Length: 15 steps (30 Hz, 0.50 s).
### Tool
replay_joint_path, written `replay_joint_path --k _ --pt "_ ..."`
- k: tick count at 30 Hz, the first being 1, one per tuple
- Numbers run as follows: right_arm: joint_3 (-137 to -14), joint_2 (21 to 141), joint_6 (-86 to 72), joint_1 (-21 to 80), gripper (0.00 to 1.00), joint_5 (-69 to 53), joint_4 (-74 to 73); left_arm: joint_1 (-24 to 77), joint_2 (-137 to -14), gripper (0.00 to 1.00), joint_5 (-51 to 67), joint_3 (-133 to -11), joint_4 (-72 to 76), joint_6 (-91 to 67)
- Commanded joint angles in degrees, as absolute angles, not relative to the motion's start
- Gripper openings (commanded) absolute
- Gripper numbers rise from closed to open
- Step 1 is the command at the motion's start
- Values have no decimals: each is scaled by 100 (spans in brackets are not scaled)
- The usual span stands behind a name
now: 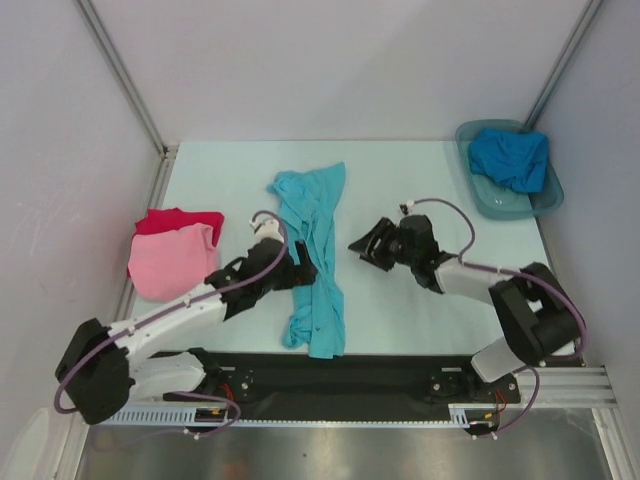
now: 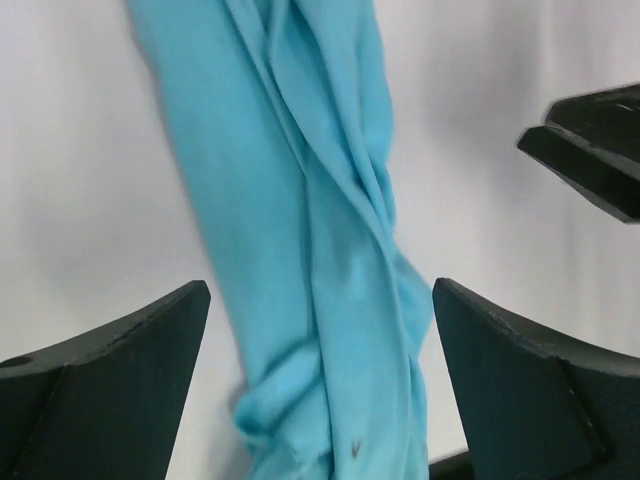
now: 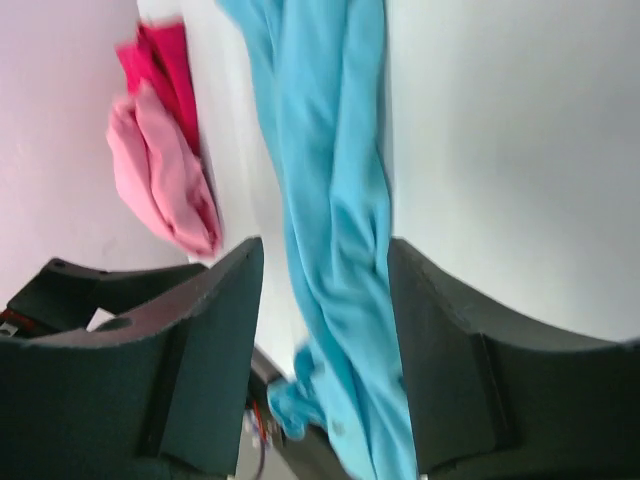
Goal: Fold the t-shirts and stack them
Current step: Fold the tshirt
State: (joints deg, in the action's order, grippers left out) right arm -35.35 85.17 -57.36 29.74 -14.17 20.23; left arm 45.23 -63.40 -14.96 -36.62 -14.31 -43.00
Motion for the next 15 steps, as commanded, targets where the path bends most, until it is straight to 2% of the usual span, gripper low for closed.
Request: replay_joint_path --k 1,8,15 --pt "-4542 9279 -5318 2611 57 -1950 1951 3649 -6968 100 -696 -4426 -747 -3710" --pt "-6361 10976 -5415 1873 55 -2829 2321 2190 -9112 100 796 -6098 -519 -3480" --pt "-7689 12119 -5352 1354 54 -3269 2328 1179 -10897 98 1230 -7469 -790 -3349"
